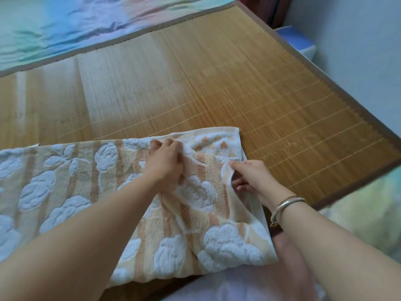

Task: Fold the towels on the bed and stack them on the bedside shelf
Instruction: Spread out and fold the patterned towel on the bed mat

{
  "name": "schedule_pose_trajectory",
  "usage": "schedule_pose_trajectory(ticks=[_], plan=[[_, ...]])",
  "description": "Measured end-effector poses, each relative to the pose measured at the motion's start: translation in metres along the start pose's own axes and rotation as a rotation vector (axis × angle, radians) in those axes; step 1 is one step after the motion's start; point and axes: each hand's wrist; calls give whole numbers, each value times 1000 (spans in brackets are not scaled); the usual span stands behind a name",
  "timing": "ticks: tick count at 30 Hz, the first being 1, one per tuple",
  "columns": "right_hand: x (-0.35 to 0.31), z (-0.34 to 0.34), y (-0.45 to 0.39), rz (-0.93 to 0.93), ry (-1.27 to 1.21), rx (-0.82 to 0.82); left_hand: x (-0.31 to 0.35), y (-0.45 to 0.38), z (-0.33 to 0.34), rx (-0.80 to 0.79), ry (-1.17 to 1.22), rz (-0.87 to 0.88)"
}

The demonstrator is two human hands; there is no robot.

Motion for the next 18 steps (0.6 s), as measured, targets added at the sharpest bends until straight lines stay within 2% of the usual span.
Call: schedule_pose_trajectory(ticks=[2, 6, 8, 11, 14, 16, 18], plan=[[-3, 1, 1, 0, -61, -43, -1, 0, -3, 22, -6, -23], [-3, -6, -2, -213, -287, -2, -6, -3, -10, 83, -45, -35], [-4, -13, -2, -226, -343, -30, -8, -7, -15, 98, -50, -44], [-9, -16, -8, -182, -291, -89, -11, -15, -20, 107, 8, -41], [-22, -13, -17, -189, -171, -39, -12, -20, -22, 137, 96, -56], [-36, -12, -20, -286, -177, 39, -11, -23, -23, 218, 132, -43], [-48, -13, -23, -377, -195, 116, -8, -25, -23, 364, 225, -38]])
Point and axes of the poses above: each hand's wrist, its own y-axis away from the middle knuckle, its own z-axis out of the palm, x = y × z, and after that the axes turned 13 degrees about z, right-handed
